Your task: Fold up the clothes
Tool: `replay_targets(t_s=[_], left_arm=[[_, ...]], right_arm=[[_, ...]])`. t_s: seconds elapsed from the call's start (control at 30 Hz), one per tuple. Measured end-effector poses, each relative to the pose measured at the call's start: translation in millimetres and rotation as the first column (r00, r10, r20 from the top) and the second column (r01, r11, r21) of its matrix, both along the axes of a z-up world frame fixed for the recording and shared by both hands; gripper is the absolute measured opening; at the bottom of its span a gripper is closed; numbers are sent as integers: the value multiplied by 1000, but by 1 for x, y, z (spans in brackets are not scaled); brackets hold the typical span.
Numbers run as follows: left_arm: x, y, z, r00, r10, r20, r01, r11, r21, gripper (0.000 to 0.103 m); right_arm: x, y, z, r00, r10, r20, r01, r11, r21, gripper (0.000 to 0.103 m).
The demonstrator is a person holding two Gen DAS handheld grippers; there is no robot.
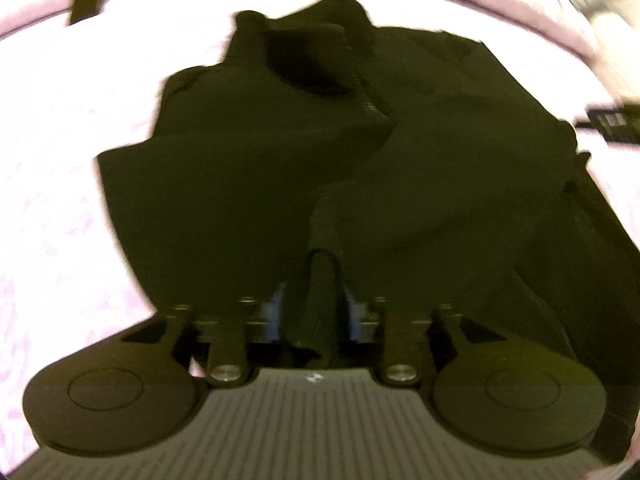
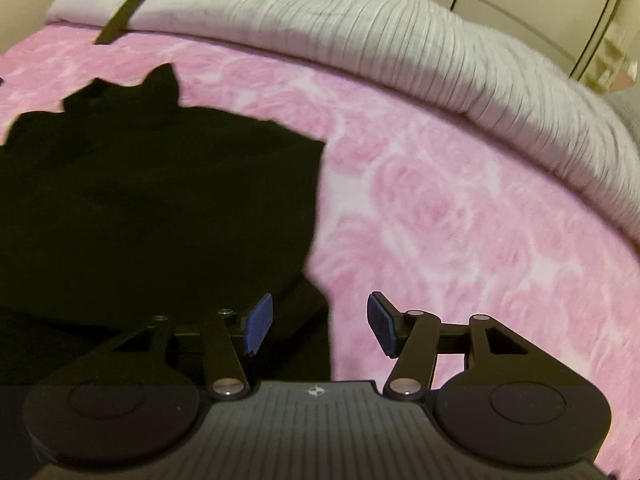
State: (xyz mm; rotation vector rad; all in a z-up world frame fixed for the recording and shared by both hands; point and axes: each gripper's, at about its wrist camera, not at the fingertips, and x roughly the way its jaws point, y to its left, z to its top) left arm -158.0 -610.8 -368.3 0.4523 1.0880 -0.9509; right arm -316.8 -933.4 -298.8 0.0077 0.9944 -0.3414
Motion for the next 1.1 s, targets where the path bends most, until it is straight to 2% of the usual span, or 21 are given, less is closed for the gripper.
replay_targets(t_s=[0.07,0.23,0.27,0.33,0.4,0.5,0.53,0.67,0.73,0.8,0.87,0.93,1.03,1.1], left_arm=[[-7,13,8,999,39,10,-38,999,-14,48],[-42,36,34,992,66,103,-64,998,-22,46],[-48,39,36,991,71,112,-70,997,-20,46],[-60,46,40,988,105,116,-104,994,-21,46],[-76,52,45,985,126,119,-124,992,-19,46],[-109,59,55,984,126,126,-126,992,-13,46],[-122,60,58,984,123,126,-123,992,-9,46],[-193,63,68,988,45,148,-51,998,38,47],[-237,66,72,988,-16,154,7,998,60,51],[-279,68,75,983,-88,160,75,994,82,54],[-325,74,72,965,-188,183,168,979,118,59],[-360,79,65,942,-275,191,247,956,155,60],[-400,85,55,909,-365,202,329,925,190,62],[-419,87,47,873,-438,215,394,893,219,64]], right_arm=[[-17,9,5,1000,6,11,-6,1000,14,56],[-53,39,11,995,96,-13,-95,994,45,53],[-57,42,12,995,100,-16,-99,994,53,49],[-66,47,14,995,100,-19,-99,993,69,28],[-76,50,21,995,101,-7,-100,992,71,16],[-90,55,30,992,123,7,-124,990,71,1],[-96,57,32,991,130,9,-130,989,71,1],[-127,68,39,979,201,-12,-200,977,72,1],[-142,74,42,971,238,-23,-236,969,73,9],[-166,84,41,949,310,-53,-306,949,72,15],[-191,96,39,920,383,-85,-377,923,78,23],[-218,110,34,881,458,-118,-448,888,104,39],[-251,131,26,831,532,-160,-517,846,128,46],[-265,143,21,819,548,-172,-530,836,142,52]])
